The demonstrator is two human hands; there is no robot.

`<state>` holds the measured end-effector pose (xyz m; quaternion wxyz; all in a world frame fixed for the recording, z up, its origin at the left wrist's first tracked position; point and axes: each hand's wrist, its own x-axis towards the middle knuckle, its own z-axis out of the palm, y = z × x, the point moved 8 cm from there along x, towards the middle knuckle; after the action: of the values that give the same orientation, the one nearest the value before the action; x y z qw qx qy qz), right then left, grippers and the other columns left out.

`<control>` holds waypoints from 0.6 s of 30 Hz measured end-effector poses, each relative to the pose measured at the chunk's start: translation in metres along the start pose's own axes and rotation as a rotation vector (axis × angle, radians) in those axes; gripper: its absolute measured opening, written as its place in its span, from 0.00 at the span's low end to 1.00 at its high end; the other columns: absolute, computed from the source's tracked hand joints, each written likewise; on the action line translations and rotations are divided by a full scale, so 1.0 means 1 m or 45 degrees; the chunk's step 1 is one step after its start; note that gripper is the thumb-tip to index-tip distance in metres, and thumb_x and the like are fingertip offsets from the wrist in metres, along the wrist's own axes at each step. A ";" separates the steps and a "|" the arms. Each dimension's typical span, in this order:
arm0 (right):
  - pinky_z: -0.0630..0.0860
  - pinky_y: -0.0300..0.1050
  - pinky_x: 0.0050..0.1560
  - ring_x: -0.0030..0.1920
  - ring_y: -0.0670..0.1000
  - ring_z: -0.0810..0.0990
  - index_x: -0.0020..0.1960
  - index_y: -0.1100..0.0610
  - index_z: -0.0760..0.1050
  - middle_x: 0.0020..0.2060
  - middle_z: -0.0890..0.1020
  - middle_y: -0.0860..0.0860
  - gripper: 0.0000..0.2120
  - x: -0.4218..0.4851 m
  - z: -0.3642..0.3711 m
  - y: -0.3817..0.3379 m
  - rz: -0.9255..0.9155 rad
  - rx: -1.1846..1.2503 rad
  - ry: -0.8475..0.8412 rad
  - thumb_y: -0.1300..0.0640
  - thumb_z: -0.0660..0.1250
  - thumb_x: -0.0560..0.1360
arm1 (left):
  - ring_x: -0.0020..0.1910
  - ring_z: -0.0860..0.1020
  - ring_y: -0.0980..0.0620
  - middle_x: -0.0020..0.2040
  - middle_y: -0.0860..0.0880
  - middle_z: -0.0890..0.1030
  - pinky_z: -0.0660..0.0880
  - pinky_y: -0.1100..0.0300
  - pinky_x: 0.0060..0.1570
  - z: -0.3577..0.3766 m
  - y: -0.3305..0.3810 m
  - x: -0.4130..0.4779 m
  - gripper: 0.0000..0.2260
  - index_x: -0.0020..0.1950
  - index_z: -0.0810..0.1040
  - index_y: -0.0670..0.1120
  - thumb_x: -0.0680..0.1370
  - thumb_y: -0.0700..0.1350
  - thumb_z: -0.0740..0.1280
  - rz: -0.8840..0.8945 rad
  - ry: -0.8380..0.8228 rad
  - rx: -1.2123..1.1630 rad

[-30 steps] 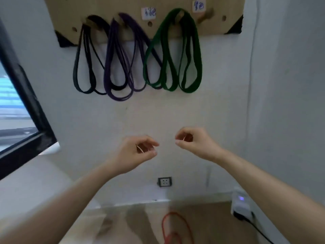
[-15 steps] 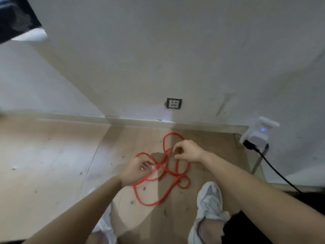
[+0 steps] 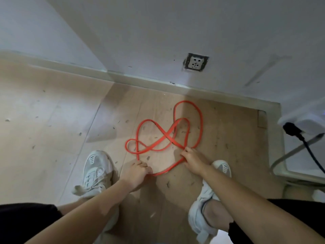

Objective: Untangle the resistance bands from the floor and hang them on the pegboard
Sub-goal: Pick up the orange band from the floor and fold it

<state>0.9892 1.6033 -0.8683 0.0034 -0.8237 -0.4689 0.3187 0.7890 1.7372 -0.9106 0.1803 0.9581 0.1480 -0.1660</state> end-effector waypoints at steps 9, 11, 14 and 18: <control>0.64 0.41 0.42 0.45 0.60 0.79 0.45 0.66 0.80 0.42 0.78 0.59 0.03 0.011 -0.047 0.005 0.128 0.417 0.253 0.65 0.70 0.74 | 0.46 0.81 0.42 0.46 0.49 0.81 0.76 0.53 0.40 -0.085 0.003 -0.005 0.06 0.50 0.81 0.49 0.74 0.44 0.70 -0.053 0.377 -0.259; 0.71 0.46 0.42 0.42 0.54 0.80 0.43 0.61 0.80 0.38 0.81 0.54 0.05 0.010 -0.077 0.002 0.153 0.518 0.292 0.61 0.72 0.74 | 0.48 0.79 0.41 0.47 0.47 0.81 0.74 0.51 0.41 -0.115 -0.005 0.001 0.05 0.51 0.78 0.46 0.76 0.41 0.69 -0.131 0.445 -0.392; 0.73 0.44 0.44 0.41 0.51 0.80 0.43 0.60 0.82 0.40 0.84 0.54 0.03 0.005 -0.122 -0.010 0.115 0.548 0.383 0.60 0.73 0.74 | 0.43 0.82 0.43 0.44 0.47 0.84 0.77 0.50 0.44 -0.160 -0.012 0.010 0.07 0.53 0.78 0.47 0.76 0.41 0.68 -0.238 0.402 -0.611; 0.70 0.43 0.43 0.39 0.49 0.77 0.43 0.60 0.82 0.36 0.81 0.51 0.07 -0.010 -0.192 -0.032 0.051 0.546 0.535 0.56 0.74 0.74 | 0.35 0.81 0.54 0.36 0.49 0.82 0.80 0.53 0.41 -0.235 -0.003 0.014 0.03 0.45 0.81 0.51 0.74 0.43 0.69 -0.206 0.348 -0.898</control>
<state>1.0627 1.6694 -0.7000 0.2679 -0.8613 -0.3634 0.2332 0.8628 1.8353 -0.7101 0.4638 0.8357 0.2940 0.0106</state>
